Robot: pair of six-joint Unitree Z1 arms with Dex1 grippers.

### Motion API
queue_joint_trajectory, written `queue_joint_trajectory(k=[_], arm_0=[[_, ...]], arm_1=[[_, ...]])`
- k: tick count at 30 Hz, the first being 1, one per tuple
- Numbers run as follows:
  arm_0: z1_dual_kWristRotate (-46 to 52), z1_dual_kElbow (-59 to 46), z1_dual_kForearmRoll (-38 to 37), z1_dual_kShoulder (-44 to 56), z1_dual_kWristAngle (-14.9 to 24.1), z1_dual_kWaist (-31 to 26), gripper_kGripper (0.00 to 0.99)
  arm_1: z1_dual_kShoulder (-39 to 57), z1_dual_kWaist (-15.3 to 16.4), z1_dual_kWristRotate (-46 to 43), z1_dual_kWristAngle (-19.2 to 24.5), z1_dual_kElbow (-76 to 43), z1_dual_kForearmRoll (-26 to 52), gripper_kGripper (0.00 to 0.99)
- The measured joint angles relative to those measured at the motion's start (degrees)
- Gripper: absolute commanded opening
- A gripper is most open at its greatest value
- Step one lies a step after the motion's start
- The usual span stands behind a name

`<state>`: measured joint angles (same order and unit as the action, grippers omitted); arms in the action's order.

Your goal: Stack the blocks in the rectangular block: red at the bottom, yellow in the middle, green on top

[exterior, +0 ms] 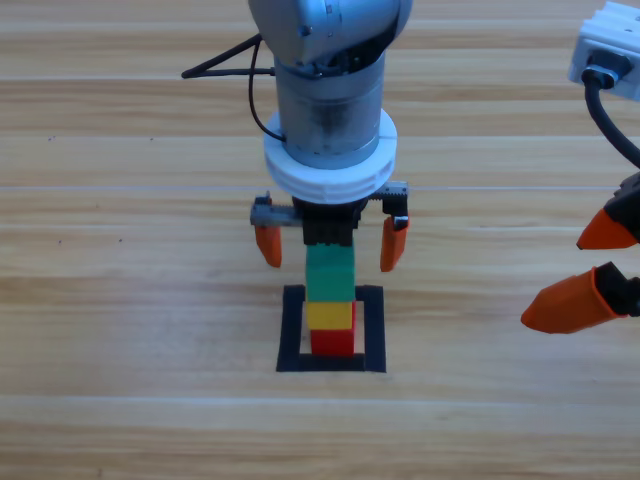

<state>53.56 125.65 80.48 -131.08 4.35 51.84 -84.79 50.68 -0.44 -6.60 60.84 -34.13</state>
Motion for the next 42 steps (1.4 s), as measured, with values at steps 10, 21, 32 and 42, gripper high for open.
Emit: queue_joint_trajectory(k=[10, 21, 32, 42], arm_0=[[-5.2, -12.0, -4.1, 24.8, 15.9, 4.1, 0.990], [-38.1, -49.7, -34.9, 70.3, 14.3, 5.1, 0.990], [-40.0, -59.4, -37.3, 82.5, 8.7, 5.2, 0.990], [-40.0, -61.9, -37.4, 82.5, 7.4, 5.2, 0.990]], arm_1=[[-0.8, 0.0, 0.0, 0.0, 0.0, 0.0, 0.986], [-2.4, 0.0, -0.3, 0.1, 0.0, 0.0, 0.986], [-2.4, 0.0, -0.3, 0.1, 0.0, 0.0, 0.986], [-2.4, 0.0, -0.3, 0.1, 0.0, 0.0, 0.986]])
